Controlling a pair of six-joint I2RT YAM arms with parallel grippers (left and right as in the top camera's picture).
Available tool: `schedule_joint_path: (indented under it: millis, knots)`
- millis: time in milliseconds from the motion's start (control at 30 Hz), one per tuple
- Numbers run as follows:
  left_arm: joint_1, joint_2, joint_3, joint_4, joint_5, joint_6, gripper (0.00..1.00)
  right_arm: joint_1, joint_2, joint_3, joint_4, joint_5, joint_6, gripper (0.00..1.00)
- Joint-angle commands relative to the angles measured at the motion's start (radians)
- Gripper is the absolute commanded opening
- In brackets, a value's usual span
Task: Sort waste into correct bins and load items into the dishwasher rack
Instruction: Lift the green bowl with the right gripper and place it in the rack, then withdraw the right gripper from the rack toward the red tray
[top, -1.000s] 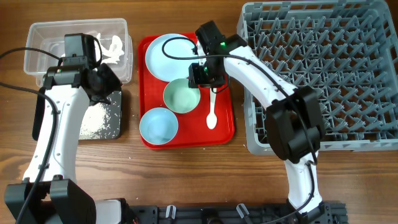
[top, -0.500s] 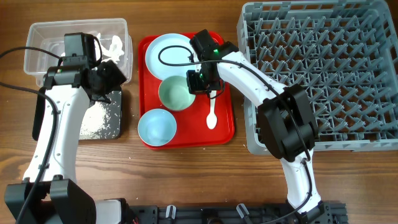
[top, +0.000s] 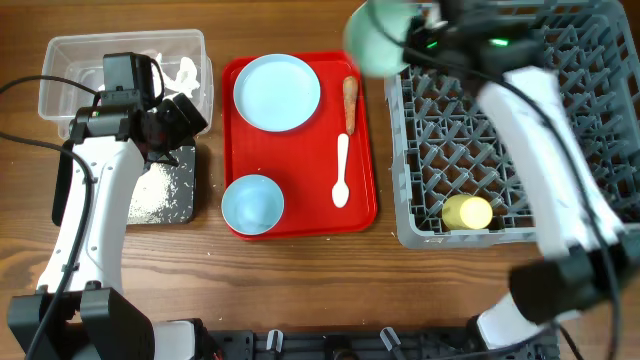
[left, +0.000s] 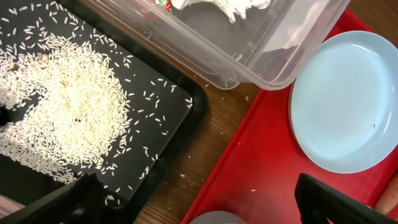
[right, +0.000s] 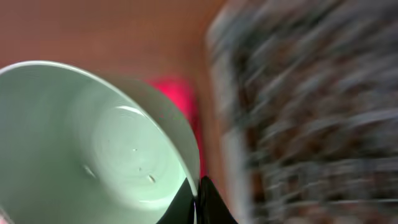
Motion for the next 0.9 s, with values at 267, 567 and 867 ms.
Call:
schedule_joint_path:
  millis: [267, 567, 867]
  knots:
    - [0.005, -0.007, 0.007, 0.002, 0.004, 0.001, 1.00, 0.011, 0.196, -0.006, 0.320, 0.970, -0.520, 0.04]
    - [0.005, -0.007, 0.007, 0.002, 0.004, 0.001, 1.00, 0.044, 0.418, -0.006, 0.616, 1.096, -0.906, 0.04]
    - [0.005, -0.007, 0.007, 0.002, 0.004, 0.001, 1.00, 0.098, 0.462, -0.009, 0.612, 1.034, -0.906, 0.05]
